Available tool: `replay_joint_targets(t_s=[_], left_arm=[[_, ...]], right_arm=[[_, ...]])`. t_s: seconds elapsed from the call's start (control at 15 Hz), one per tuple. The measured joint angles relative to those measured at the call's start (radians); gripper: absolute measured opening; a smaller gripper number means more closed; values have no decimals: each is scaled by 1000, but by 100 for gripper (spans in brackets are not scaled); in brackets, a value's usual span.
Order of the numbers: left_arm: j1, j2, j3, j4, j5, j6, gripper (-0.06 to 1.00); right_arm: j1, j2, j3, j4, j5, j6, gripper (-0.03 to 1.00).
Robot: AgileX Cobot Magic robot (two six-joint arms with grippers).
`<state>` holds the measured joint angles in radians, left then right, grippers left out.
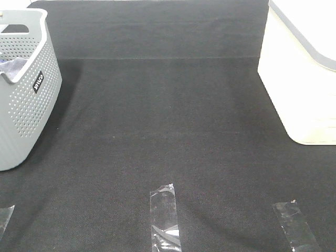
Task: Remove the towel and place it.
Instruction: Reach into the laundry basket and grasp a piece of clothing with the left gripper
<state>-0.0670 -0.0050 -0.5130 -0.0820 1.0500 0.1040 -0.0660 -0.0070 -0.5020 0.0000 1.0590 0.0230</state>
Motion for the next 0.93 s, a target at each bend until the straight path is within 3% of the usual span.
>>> replay_joint_targets(t_s=[0.93], left_arm=[[0,0,0,0,0,0,54]], right_arm=[[0,0,0,0,0,0,66]])
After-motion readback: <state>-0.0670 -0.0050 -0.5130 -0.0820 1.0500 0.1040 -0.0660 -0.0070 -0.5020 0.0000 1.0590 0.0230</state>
